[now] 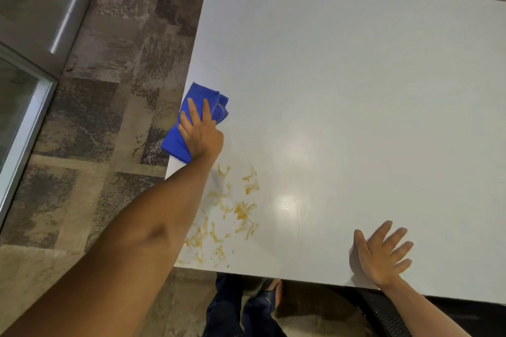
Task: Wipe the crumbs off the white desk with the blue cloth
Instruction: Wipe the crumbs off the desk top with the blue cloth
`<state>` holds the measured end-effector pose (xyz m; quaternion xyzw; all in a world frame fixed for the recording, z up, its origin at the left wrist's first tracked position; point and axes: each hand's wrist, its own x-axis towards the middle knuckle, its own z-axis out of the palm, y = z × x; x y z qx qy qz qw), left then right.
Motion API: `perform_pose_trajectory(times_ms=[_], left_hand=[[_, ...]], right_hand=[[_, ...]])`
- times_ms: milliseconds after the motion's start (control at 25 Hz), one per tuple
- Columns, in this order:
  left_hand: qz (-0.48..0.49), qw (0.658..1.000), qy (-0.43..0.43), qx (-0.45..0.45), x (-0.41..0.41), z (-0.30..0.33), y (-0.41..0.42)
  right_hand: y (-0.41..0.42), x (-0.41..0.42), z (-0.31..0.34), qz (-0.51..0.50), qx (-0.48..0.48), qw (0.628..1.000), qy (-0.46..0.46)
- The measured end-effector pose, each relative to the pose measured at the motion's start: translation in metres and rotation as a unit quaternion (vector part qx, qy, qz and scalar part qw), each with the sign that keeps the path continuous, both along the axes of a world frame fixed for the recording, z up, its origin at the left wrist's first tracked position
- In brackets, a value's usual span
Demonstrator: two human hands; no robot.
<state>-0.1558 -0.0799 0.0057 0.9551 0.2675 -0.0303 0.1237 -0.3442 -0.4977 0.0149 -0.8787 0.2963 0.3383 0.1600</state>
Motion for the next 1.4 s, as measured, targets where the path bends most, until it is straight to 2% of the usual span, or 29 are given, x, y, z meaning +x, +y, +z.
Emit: perform_pose_trajectory(times_ms=[80,160,280,400,480,600,800,960,1080,1200,1320,1400], left_hand=[[-0.019,1.0,-0.022,0.004,-0.01,-0.003,0.024],[0.014,1.0,-0.024,-0.01,-0.016,-0.006,0.048],[0.065,0.997,0.026,-0.018,-0.028,-0.004,0.098],[0.071,0.997,0.01,0.028,-0.035,0.008,0.128],[0.003,0.997,-0.036,0.074,-0.03,0.019,0.112],[-0.164,0.976,-0.097,0.11,-0.021,0.036,0.042],[-0.356,0.933,-0.053,0.034,-0.019,0.032,-0.082],[-0.432,0.899,0.004,0.069,-0.016,0.014,-0.089],[-0.386,0.917,-0.016,0.1,-0.018,0.009,-0.037],[-0.241,0.963,-0.004,0.119,-0.035,0.009,0.047],[-0.146,0.983,0.044,0.105,-0.044,0.014,0.101],[-0.086,0.992,0.033,0.086,-0.032,0.022,0.108]], right_hand=[[-0.001,-0.001,0.001,0.007,-0.003,1.0,0.001],[-0.003,-0.001,0.002,0.011,0.002,1.0,0.007],[-0.003,0.0,0.003,0.011,0.01,1.0,0.009],[0.001,0.0,0.0,0.002,-0.015,1.0,-0.014],[0.004,0.001,0.0,-0.007,-0.017,1.0,-0.009],[0.003,-0.001,-0.002,-0.006,-0.025,1.0,-0.012],[-0.001,-0.003,-0.007,0.002,-0.029,0.999,-0.033],[-0.001,-0.002,-0.009,0.003,-0.031,0.998,-0.05],[-0.003,-0.003,-0.012,0.002,-0.03,0.999,-0.04],[-0.004,-0.005,-0.016,0.012,-0.052,0.998,-0.039],[-0.003,-0.001,-0.009,0.006,-0.039,0.999,-0.018],[-0.001,-0.002,-0.007,0.01,-0.035,0.999,-0.022]])
